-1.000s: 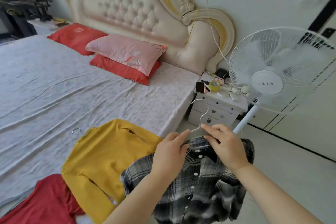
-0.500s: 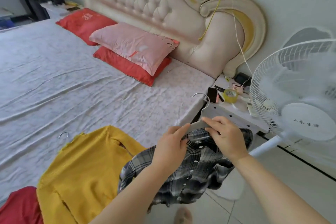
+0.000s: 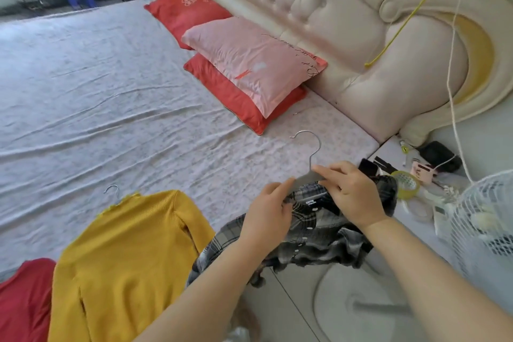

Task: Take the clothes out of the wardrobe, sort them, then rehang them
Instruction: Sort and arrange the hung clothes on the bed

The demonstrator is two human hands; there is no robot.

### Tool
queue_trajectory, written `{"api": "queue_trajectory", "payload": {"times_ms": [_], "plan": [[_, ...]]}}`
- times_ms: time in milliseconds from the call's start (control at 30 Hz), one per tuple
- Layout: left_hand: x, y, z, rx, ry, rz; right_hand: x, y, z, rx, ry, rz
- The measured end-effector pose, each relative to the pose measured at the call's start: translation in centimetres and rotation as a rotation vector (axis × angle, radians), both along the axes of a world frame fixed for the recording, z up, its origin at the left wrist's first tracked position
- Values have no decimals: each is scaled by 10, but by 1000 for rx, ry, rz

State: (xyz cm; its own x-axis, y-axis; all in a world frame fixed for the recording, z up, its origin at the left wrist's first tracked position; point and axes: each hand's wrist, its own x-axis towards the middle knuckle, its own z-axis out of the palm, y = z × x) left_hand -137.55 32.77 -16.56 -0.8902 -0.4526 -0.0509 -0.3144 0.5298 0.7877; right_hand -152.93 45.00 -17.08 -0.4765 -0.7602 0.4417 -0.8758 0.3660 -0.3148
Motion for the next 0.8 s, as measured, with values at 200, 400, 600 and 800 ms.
{"api": "queue_trajectory", "payload": {"times_ms": [200,400,600,800], "plan": [[-43,-63,-21,32,-9,75,-49,-76,-15,30,18,71],[-77,-122,-36,43,-19,151,-93,-148,-31,58,-33,157],[-101,-175,-51,66,-35,261,-123,-218,-45,92,-45,265],[-121,-226,-79,85,-88,407,-147,-286,-78,132,-111,391]]}}
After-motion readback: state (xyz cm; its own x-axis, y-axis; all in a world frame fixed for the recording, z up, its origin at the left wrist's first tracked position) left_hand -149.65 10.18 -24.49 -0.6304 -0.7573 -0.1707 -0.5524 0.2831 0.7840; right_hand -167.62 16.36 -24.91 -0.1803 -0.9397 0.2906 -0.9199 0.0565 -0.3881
